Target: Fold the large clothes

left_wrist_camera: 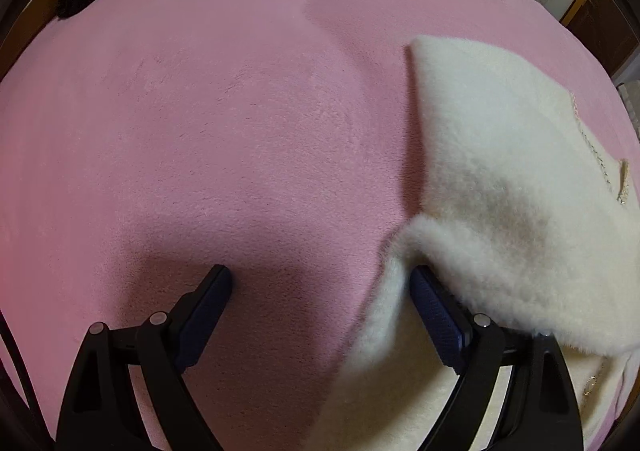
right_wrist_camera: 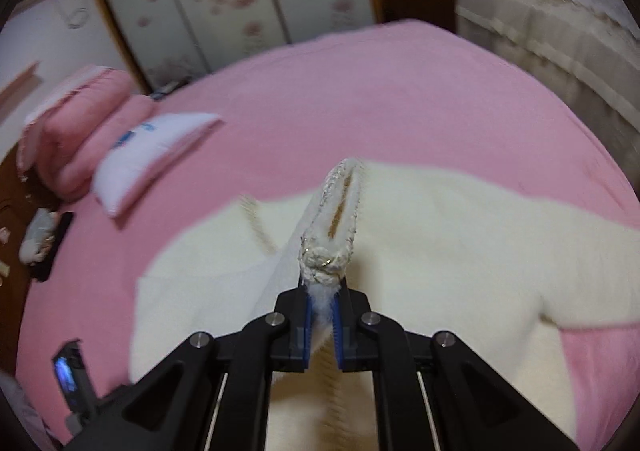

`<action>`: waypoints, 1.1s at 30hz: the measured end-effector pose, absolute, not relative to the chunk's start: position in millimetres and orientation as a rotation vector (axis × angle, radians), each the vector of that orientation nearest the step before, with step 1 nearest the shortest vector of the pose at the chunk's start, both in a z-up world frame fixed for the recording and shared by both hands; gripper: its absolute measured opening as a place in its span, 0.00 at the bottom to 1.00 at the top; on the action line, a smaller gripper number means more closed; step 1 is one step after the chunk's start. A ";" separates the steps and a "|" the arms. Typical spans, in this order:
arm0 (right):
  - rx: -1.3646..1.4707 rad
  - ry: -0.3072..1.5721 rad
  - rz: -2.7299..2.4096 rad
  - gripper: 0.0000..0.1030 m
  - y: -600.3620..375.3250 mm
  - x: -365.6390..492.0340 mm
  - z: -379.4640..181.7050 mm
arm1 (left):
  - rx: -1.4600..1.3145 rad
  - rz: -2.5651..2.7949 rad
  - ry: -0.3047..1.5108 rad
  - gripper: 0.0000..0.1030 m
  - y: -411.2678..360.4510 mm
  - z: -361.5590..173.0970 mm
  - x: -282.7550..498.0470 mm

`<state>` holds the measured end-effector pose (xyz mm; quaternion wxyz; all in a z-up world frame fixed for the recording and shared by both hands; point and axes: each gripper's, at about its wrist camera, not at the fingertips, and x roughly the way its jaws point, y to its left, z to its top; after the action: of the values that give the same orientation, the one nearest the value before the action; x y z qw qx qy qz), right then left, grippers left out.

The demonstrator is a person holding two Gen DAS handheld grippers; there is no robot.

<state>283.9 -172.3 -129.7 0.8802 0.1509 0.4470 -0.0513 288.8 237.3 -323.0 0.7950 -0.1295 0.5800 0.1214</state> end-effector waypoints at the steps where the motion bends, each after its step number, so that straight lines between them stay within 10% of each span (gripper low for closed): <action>1: 0.326 0.980 -0.143 0.07 -182.2 281.1 -145.6 | -0.275 0.264 1.245 0.86 237.9 -323.9 288.2; 12: 0.399 1.123 -0.245 0.08 -201.3 264.9 -227.0 | -0.262 0.284 1.233 0.86 209.5 -307.7 292.7; 17: 0.374 1.127 -0.220 0.09 -201.1 273.1 -227.4 | -0.361 0.404 1.166 0.62 225.4 -289.6 275.8; 21: 0.321 1.139 -0.193 0.11 -195.9 274.1 -223.7 | -0.436 0.371 1.161 0.62 235.8 -284.8 262.3; 33: 0.275 1.151 -0.148 0.13 -191.1 263.7 -219.3 | 0.173 0.016 1.134 0.62 136.0 -263.7 253.4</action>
<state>263.7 -191.1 -219.3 0.8274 0.1296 0.5419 -0.0697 253.4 136.0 -263.7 0.8400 0.0817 0.5363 0.0076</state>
